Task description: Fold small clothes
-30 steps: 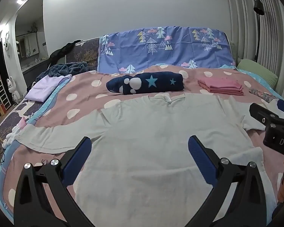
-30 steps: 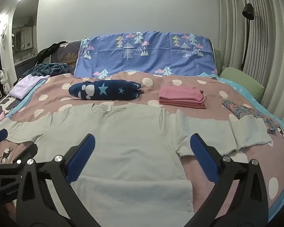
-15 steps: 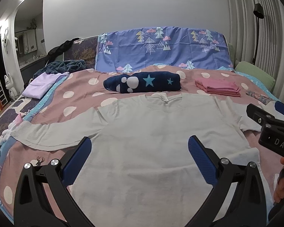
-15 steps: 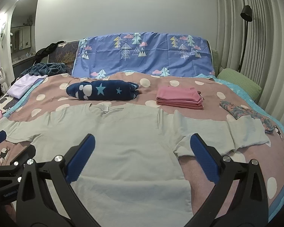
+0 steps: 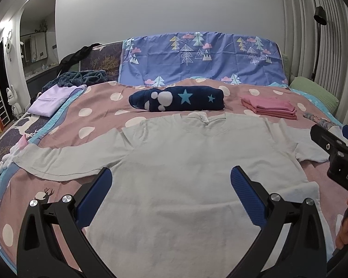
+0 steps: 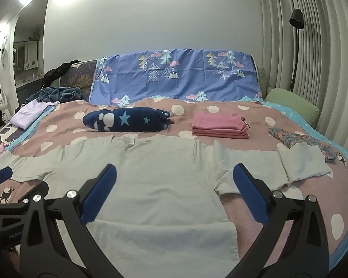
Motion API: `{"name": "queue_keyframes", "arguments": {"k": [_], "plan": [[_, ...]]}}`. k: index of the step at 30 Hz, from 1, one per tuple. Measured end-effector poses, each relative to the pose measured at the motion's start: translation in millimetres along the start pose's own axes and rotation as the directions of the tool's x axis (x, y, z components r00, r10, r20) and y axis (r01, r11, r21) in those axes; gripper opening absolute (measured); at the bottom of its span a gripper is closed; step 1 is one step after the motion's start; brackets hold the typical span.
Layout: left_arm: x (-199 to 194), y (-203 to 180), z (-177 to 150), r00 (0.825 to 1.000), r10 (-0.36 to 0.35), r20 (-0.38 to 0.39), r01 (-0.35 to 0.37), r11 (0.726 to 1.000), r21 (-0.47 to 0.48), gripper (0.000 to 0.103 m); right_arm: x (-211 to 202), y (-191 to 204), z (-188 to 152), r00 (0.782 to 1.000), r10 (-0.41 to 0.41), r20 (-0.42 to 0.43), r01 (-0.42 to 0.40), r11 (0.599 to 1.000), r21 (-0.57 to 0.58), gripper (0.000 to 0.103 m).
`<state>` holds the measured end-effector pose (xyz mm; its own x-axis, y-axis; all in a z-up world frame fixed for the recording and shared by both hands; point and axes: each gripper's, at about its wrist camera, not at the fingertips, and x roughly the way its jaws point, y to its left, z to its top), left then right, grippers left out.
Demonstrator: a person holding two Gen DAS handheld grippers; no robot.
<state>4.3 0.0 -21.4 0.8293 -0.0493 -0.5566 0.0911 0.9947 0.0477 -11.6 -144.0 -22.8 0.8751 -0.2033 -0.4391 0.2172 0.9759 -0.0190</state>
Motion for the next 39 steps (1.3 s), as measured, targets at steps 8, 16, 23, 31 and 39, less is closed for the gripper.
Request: {"name": "queue_keyframes", "arguments": {"k": [8,16,23,31,39], "plan": [[0.7,1.6,-0.4,1.0,-0.003,-0.005,0.003,1.0,-0.005,0.102,3.6,3.1,-4.8,0.999,0.027,-0.018,-0.027,0.999,-0.017,0.101],[4.4,6.2,-2.6,1.0,-0.014,-0.011,0.014,0.999,-0.03,0.102,10.4,4.1,-8.5,0.997,0.046,-0.059,-0.048,0.999,-0.023,0.101],[6.7,7.2,-3.1,1.0,-0.021,-0.011,0.02,0.999,-0.031,0.102,11.1,4.7,-11.3,0.998,0.041,-0.051,-0.042,0.999,-0.025,0.101],[9.3,14.2,-6.8,0.999,-0.049,0.014,0.05,0.996,-0.068,0.102,10.2,4.6,-13.9,0.998,0.035,-0.05,-0.036,0.999,-0.019,0.101],[2.8,21.5,-8.6,0.994,-0.077,0.079,0.086,0.99,-0.108,0.102,10.7,3.2,-15.9,0.998,0.028,-0.058,-0.03,0.999,-0.022,0.101]]}}
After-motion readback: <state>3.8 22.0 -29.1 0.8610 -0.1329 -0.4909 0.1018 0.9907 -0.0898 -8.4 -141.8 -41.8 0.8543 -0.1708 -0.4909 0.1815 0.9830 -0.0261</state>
